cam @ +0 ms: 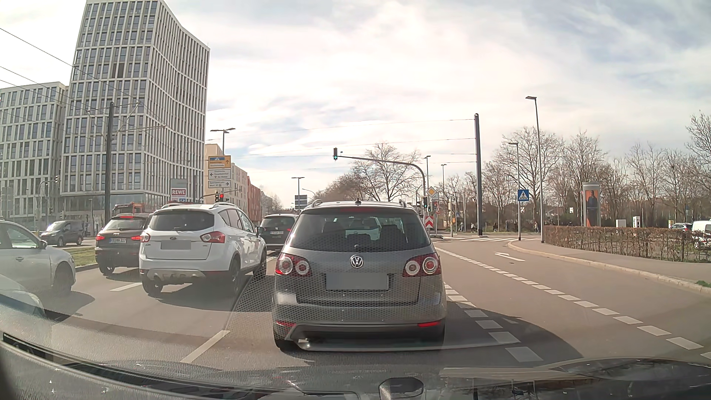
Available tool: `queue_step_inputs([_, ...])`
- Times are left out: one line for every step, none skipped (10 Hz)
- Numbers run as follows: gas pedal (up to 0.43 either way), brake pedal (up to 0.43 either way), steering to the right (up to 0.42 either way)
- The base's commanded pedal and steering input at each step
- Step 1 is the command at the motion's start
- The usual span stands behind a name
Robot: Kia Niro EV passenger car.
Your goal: Follow the waypoints while adhering to traffic rules and regulations
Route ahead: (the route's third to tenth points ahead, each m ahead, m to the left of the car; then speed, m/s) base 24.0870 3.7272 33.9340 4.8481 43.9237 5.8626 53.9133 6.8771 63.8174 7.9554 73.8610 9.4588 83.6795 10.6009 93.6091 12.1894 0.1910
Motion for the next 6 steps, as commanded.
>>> queue_step_inputs([0.000, 0.000, -0.011])
queue_step_inputs([0.000, 0.000, -0.012])
queue_step_inputs([0.000, 0.000, -0.012])
queue_step_inputs([0.008, 0.000, -0.012])
queue_step_inputs([0.039, 0.000, -0.012])
queue_step_inputs([0.039, 0.000, -0.014])
